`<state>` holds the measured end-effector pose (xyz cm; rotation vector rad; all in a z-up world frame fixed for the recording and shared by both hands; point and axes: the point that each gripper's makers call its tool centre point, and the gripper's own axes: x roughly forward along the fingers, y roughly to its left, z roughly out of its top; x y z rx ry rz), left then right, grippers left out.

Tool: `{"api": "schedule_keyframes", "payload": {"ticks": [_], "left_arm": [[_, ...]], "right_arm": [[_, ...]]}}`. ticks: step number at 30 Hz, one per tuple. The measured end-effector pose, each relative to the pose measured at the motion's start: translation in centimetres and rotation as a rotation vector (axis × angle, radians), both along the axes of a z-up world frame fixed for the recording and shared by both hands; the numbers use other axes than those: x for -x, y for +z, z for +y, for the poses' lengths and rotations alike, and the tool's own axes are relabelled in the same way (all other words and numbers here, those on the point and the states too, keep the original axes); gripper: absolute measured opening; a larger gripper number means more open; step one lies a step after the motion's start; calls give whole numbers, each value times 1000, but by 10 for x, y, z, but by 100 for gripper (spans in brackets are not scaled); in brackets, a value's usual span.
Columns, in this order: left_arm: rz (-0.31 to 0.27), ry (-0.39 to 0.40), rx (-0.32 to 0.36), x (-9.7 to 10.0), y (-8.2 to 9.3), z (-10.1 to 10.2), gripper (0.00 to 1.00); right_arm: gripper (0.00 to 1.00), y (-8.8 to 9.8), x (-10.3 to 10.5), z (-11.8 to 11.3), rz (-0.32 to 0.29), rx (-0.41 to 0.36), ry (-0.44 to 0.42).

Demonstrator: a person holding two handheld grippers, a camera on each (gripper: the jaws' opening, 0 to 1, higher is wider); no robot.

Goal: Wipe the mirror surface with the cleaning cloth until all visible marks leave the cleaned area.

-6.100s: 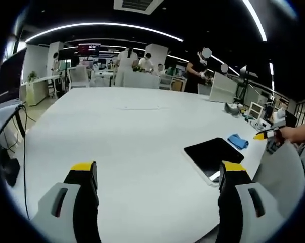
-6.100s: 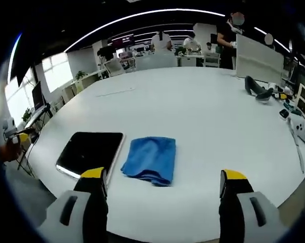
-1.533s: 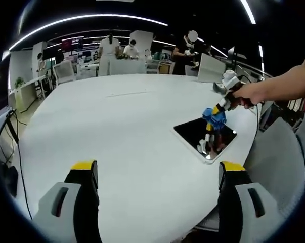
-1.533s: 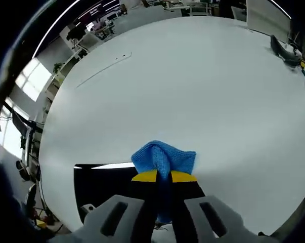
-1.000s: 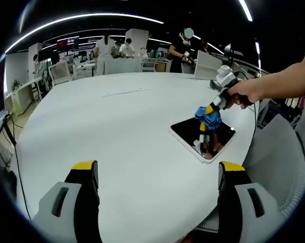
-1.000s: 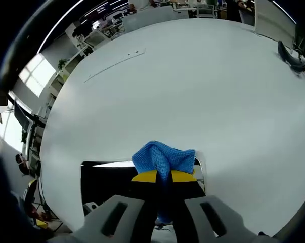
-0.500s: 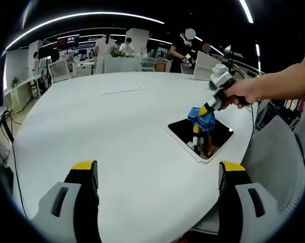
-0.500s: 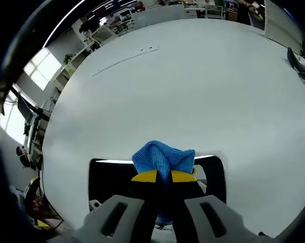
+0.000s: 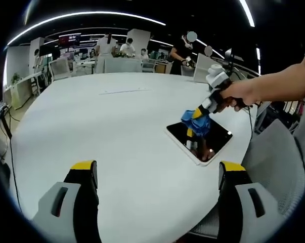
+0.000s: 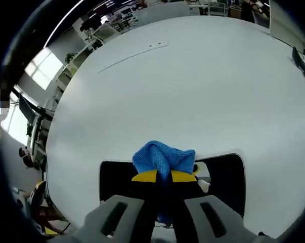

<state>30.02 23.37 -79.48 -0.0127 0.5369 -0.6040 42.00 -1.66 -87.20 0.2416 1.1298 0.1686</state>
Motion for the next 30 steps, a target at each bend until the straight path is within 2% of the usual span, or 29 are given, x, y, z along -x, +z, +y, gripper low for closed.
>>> {"api": "schedule_keyframes", "payload": {"ticks": [13,17,24,28,30], "left_arm": [[9,-9,7,3,-4,-5,99],[10,-9,8,3,-5,-4,99],[16,-9,0,3,-7,-1,99],[18,-15,-6,3,-7,-3,99],[16,-17,-6,3,-5,-4,99]], "right_arm": [[2,6,5,39,12,-31,23],[2,8,8,46,4,-18,44],[2,4,-2,58,15,-37,41],[2,2,-5,69,-1,-19,95],[2,1,-6,69,4,-25,89]]}}
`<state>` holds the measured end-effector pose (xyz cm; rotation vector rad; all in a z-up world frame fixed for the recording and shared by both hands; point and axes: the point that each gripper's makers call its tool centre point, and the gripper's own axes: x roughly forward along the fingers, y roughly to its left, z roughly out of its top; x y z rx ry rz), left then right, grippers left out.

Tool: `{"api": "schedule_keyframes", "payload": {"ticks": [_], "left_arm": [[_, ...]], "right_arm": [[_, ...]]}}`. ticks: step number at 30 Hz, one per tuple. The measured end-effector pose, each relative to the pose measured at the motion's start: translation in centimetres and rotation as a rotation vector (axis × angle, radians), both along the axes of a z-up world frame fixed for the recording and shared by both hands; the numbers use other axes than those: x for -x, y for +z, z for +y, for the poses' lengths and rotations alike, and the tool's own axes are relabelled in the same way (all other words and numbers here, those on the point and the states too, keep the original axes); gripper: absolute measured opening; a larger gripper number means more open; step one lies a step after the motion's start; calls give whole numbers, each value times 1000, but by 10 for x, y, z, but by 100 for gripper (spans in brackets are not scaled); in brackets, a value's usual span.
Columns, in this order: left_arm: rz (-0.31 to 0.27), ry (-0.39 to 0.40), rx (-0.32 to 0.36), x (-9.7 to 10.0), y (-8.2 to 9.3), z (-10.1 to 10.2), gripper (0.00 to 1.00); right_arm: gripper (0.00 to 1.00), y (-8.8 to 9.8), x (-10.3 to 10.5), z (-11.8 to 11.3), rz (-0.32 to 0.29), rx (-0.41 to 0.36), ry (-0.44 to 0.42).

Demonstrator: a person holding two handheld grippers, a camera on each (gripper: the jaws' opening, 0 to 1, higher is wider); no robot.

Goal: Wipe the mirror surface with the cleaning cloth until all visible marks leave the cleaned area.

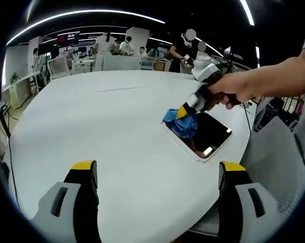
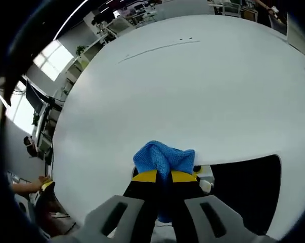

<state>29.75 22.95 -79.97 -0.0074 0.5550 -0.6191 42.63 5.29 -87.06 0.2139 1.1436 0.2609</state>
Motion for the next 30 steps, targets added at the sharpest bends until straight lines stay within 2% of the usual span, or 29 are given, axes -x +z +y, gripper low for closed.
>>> {"api": "schedule_keyframes", "payload": {"ticks": [8,9,15,23,25,27,28,30], "left_arm": [[4,5,34,-2,9,-1,99],[2,4,34,-2,10,-1,99],[-11,21,33,-10,15,4,99],[-10,9,27,-9,15,-1,99],[-10,30,33,-11,14,2,99],[18,59,43,-13,11,4,99],[12,55,42,-14,13,3,98],[2,29,33,-16,14,-1,98]], "right_arm": [[2,0,-3,15,7,-13,16],[2,1,-3,20,8,-34,18],[2,0,-4,20,-5,-8,35],[1,3,7,22,-6,-15,42],[1,2,14,24,26,-40,21],[1,2,17,24,9,-35,33],[1,2,17,24,-9,-21,52],[1,2,19,25,-6,-24,49]]}}
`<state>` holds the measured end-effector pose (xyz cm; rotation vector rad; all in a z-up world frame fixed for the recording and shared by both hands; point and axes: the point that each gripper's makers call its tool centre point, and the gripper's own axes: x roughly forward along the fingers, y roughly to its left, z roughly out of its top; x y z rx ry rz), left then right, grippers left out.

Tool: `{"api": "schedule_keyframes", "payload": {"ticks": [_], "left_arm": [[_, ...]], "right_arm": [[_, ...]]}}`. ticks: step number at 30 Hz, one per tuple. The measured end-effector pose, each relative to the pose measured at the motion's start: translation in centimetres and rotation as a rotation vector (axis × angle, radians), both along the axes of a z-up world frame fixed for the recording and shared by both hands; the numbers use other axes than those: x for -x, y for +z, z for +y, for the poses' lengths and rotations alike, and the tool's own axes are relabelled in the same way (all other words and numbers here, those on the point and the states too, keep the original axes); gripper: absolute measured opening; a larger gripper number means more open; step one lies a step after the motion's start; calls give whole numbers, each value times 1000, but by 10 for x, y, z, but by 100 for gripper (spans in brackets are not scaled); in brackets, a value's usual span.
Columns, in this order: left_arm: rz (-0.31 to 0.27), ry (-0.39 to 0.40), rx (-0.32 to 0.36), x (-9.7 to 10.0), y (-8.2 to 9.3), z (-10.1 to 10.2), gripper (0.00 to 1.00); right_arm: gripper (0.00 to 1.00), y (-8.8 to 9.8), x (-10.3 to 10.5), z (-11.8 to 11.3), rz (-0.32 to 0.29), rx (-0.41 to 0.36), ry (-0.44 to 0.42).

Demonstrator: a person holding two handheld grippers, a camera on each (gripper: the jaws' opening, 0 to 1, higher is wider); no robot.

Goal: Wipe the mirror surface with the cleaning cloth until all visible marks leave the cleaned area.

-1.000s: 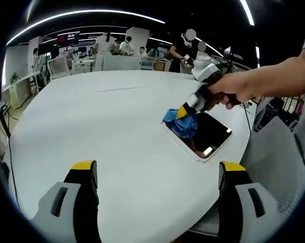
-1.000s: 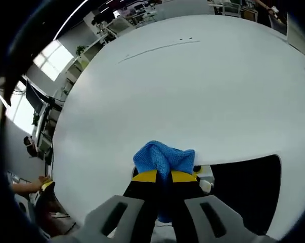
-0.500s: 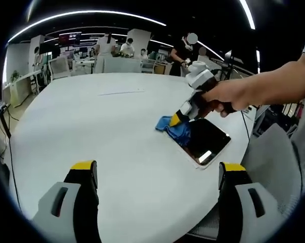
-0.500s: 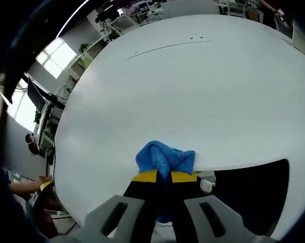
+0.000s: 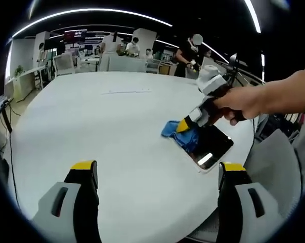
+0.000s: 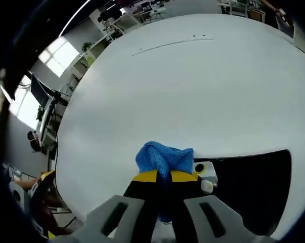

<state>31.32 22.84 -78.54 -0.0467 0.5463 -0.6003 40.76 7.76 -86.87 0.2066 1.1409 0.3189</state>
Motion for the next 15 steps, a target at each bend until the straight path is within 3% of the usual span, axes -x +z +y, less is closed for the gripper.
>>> {"api": "schedule_keyframes", "payload": {"ticks": [3,7,15], "left_arm": [[-5,-4,-12,-6,2,2,98],[-12,14,0,-8,4,3,98],[-19,17,-12,-8,5,11,98]], "right_arm": [[1,0,3,-1,-7,-39,-32],[1,3,9,1,-43,-21,-12],[1,3,20,5,-11,-44,-18]]}}
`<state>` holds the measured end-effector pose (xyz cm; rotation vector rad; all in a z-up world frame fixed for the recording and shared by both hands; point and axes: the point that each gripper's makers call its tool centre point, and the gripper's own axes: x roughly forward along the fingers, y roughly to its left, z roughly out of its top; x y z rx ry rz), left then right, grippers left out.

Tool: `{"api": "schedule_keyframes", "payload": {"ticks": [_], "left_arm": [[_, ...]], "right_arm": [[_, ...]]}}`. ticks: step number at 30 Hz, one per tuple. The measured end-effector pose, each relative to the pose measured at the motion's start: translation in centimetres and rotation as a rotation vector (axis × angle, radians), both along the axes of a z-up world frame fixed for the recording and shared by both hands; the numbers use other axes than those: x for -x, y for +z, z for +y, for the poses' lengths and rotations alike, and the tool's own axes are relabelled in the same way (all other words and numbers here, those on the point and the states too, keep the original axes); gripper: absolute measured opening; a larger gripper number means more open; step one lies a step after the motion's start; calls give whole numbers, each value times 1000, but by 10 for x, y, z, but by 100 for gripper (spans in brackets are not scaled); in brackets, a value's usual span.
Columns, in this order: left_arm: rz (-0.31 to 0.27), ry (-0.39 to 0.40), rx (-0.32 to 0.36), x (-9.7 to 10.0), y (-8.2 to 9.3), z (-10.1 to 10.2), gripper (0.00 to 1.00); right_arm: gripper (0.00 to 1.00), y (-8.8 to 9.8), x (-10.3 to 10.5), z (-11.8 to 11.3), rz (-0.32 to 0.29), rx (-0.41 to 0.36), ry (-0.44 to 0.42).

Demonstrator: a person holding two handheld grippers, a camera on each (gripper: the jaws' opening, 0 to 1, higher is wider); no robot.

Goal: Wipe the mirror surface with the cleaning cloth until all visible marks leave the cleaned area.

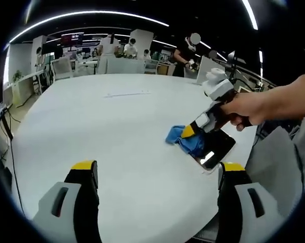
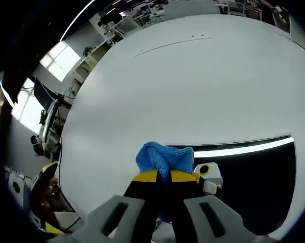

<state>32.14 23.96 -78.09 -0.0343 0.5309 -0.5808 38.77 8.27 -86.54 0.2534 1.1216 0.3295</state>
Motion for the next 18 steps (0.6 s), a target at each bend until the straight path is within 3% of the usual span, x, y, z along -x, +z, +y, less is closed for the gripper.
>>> {"api": "schedule_keyframes", "payload": {"ticks": [4,13,18], "left_arm": [[-16,5,10,-2,7,-1,98],[-23,20,31,-1,6,-3,98],[-29,-24,-10,9,5,-11,99]], "right_arm": [[1,1,4,2,-25,37,41],[1,0,18,0,-12,21,34],[1,0,21,1,-13,35,61]]}}
